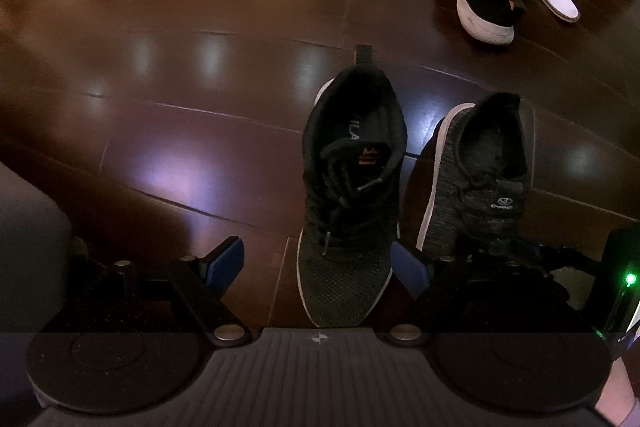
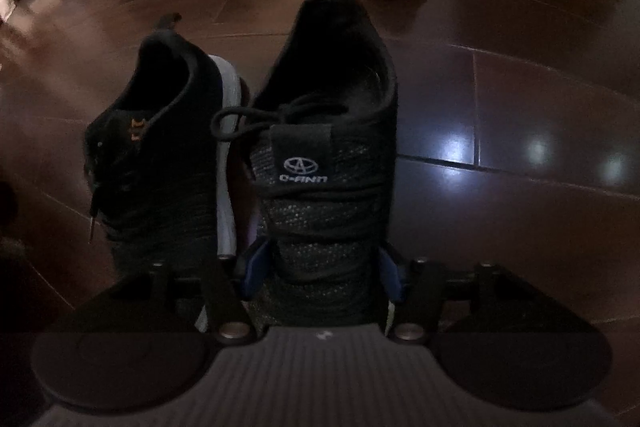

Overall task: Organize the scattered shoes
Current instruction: 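Set the sneakers down side by side and open both tools, then move both tools back toward the remaining shoes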

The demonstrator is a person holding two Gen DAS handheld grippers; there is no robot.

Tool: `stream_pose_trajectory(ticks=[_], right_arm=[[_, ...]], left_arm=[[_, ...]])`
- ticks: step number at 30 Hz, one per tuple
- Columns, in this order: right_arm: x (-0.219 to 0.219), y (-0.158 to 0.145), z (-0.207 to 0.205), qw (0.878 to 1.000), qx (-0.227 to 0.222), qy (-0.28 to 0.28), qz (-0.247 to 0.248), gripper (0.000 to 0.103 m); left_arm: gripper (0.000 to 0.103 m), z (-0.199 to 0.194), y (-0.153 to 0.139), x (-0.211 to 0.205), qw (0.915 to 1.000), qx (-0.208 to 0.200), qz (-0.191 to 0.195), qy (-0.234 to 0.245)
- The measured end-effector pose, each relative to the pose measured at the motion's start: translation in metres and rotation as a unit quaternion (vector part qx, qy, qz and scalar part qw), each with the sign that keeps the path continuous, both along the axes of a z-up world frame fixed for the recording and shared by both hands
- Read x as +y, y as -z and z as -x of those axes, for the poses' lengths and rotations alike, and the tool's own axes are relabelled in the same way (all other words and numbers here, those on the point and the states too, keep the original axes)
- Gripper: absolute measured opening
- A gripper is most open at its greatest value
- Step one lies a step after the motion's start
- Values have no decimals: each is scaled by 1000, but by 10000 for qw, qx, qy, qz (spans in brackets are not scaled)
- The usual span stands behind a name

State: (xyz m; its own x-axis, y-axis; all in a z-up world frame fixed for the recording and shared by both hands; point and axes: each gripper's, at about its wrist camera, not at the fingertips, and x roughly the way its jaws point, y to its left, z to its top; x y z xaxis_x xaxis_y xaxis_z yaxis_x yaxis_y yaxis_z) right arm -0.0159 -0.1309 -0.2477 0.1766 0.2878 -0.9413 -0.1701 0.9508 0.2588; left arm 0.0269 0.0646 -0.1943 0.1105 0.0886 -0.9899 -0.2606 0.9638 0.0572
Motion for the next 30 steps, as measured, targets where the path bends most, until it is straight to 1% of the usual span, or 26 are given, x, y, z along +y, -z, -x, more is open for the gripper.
stream_pose_trajectory(ticks=[6,7,9,10,11,14,18,21,24,27,28,30], right_arm=[[0,2,-1,9990,254,128,-350,60],[2,2,1,9991,245,116,-334,60],[2,2,3,9989,285,147,-356,65],[1,1,2,9986,313,174,-385,70],[1,-1,2,9985,296,165,-430,73],[1,-14,-1,9981,168,72,-594,73],[1,-29,-6,9979,31,104,-632,73],[-7,-46,-9,9980,-181,274,-540,73],[-23,-69,-20,9959,-622,491,-433,73],[-41,-104,-27,9886,-1231,858,-144,73],[-44,-108,-28,9868,-1318,928,-117,74],[-54,-125,-37,9813,-1572,1108,-69,80]], left_arm=[[85,-2,-3,-1,10000,-25,54,-48],[85,-2,-3,-2,10000,-32,55,-48],[85,-2,-6,-3,9999,-66,69,-42],[85,-2,-6,-4,9999,-76,77,-38],[85,-2,-8,-4,9999,-100,95,-29],[85,-2,-13,-5,9998,-195,105,-14],[85,-4,-19,-8,9995,-327,56,1],[85,-9,-25,-10,9992,-403,69,-7],[85,-18,-35,-16,9990,-436,102,-31],[85,-32,-45,-28,9981,-604,105,49],[85,-36,-48,-32,9977,-662,96,65],[85,-46,-51,-40,9969,-772,118,77]])
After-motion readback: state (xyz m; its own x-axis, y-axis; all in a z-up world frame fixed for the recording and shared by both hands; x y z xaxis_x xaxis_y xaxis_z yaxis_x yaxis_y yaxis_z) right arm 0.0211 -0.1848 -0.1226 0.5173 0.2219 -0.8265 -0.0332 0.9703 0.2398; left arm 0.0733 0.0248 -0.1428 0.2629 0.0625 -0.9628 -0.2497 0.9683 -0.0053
